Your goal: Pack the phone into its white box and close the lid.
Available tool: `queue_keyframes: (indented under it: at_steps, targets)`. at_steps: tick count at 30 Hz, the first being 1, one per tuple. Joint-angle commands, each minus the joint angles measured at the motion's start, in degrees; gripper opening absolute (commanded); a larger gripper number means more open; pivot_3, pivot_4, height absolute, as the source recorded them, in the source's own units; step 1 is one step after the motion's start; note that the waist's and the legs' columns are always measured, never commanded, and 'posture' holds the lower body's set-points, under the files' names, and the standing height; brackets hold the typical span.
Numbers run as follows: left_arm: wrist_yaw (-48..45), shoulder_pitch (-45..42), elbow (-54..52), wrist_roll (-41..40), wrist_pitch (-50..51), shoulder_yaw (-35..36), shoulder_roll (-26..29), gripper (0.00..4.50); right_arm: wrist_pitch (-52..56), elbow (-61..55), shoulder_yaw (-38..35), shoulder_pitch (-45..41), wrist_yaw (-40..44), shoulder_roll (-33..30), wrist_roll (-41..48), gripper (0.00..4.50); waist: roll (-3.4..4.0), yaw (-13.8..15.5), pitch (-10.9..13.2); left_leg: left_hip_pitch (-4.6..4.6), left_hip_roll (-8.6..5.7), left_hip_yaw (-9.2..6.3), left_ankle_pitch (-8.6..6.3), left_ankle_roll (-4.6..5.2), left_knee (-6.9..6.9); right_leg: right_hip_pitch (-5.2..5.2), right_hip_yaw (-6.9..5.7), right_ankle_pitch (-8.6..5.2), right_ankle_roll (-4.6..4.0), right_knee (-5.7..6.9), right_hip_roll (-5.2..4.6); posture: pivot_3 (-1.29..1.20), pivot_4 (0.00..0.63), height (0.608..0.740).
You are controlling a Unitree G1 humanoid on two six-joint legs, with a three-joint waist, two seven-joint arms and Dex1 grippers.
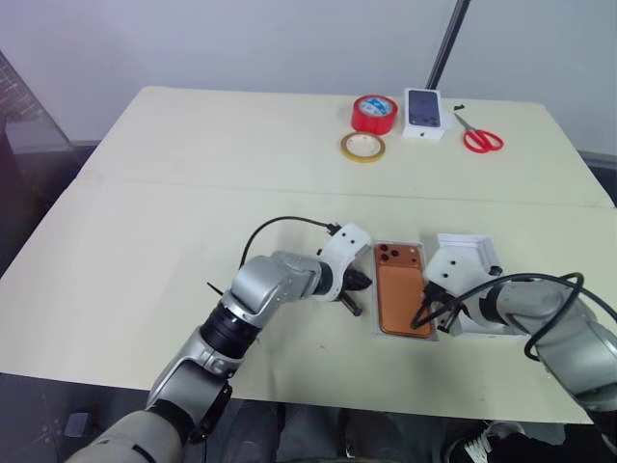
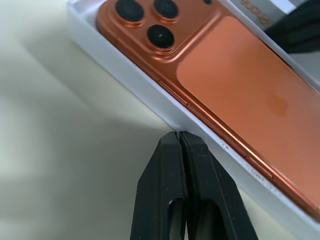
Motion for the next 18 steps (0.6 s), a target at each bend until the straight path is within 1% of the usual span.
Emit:
queue_keyframes:
  at_steps: [1,3,5,6,7,8,9,12,14,17,18]
  targets:
    - [-2.9,0.5,-3.7,-2.3,1.1,0.4,-0.3,0.04,-0.6,-4.7,-5.6,0.1,2.7,-1.0,4.0,0.24,0.02,-0.1,0.0,0.00,0.00,0.00,0.00,0.00,0.00,-0.01,0.00,0.00,0.00,0.00,0.01,0.00,0.150,0.709]
    - [-3.5,1.6,-5.6,-2.4,1.7,2.3,2.0,0.00,0.8,-5.5,-9.9,0.3,5.1,-1.9,7.2,0.81,0.04,-0.2,0.0,0.00,0.00,0.00,0.00,0.00,-0.01,-0.01,0.00,0.00,0.00,0.00,0.02,0.00,0.150,0.709]
    - [-3.9,2.7,-7.5,-2.6,1.6,4.8,4.6,0.00,2.9,-5.6,-13.6,-0.7,6.4,-2.4,9.7,1.87,0.06,-0.9,0.0,0.00,0.04,0.00,0.00,0.00,-0.04,-0.03,0.00,0.00,0.00,0.01,0.02,0.00,0.150,0.709]
    - [-4.1,3.3,-8.3,-2.7,1.1,5.9,5.9,0.00,4.1,-5.4,-15.0,-1.5,6.7,-2.6,10.9,2.27,0.06,-1.3,0.0,0.01,0.08,0.00,0.00,0.00,-0.05,-0.02,0.01,0.00,-0.01,0.01,0.02,0.00,0.150,0.709]
    - [-4.6,4.0,-9.4,-2.5,-0.1,7.2,7.5,0.00,5.9,-5.1,-16.4,-2.5,6.9,-2.7,12.2,2.76,0.07,-1.5,0.0,0.02,0.09,-0.03,0.01,-0.01,-0.05,-0.01,0.00,0.00,-0.01,0.01,0.03,0.00,0.150,0.709]
    - [-5.2,4.7,-10.2,-2.4,-1.4,8.2,8.9,0.00,7.6,-4.7,-17.3,-3.3,6.9,-2.8,13.3,3.33,0.07,-1.7,0.0,0.03,0.09,-0.02,0.01,-0.01,-0.05,-0.01,0.01,0.00,-0.01,0.02,0.03,0.00,0.150,0.709]
    - [-6.0,5.5,-11.3,-2.2,-3.2,9.4,10.4,0.00,10.0,-3.8,-17.5,-4.0,6.6,-3.3,13.9,3.75,0.07,-1.8,0.0,0.06,0.10,-0.02,0.01,-0.01,-0.07,0.00,0.02,0.00,-0.02,0.02,0.02,0.00,0.150,0.709]
    - [-8.8,8.1,-14.2,-1.9,-9.3,11.4,13.9,0.00,14.1,-0.5,-17.2,-5.8,4.8,-2.4,15.3,3.75,0.08,-1.7,0.0,0.06,0.11,-0.01,0.01,-0.01,-0.12,-0.02,0.02,-0.01,-0.03,0.01,0.01,0.00,0.150,0.709]
    - [-12.3,11.1,-17.2,-1.6,-16.2,12.6,16.8,0.00,17.9,2.8,-16.2,-8.1,2.0,0.1,15.6,3.75,0.08,-1.7,0.0,0.04,0.10,0.02,0.01,-0.01,-0.12,-0.04,0.04,-0.01,-0.03,0.00,-0.03,0.00,0.150,0.709]
    - [-16.3,14.2,-19.3,-1.2,-22.5,12.7,20.0,0.00,21.9,5.8,-14.9,-10.5,-1.2,2.4,16.0,3.75,0.12,-1.5,0.0,0.04,0.07,0.07,0.01,-0.02,-0.11,-0.04,0.07,0.00,-0.04,-0.02,-0.11,0.00,0.150,0.709]
    - [-18.5,15.6,-20.3,-0.1,-26.0,12.2,22.0,0.00,23.3,6.4,-14.2,-11.4,-2.2,3.3,16.1,3.75,0.11,-1.4,0.0,0.04,0.07,0.08,0.01,-0.01,-0.12,-0.04,0.07,0.00,-0.04,-0.01,-0.12,0.00,0.150,0.709]
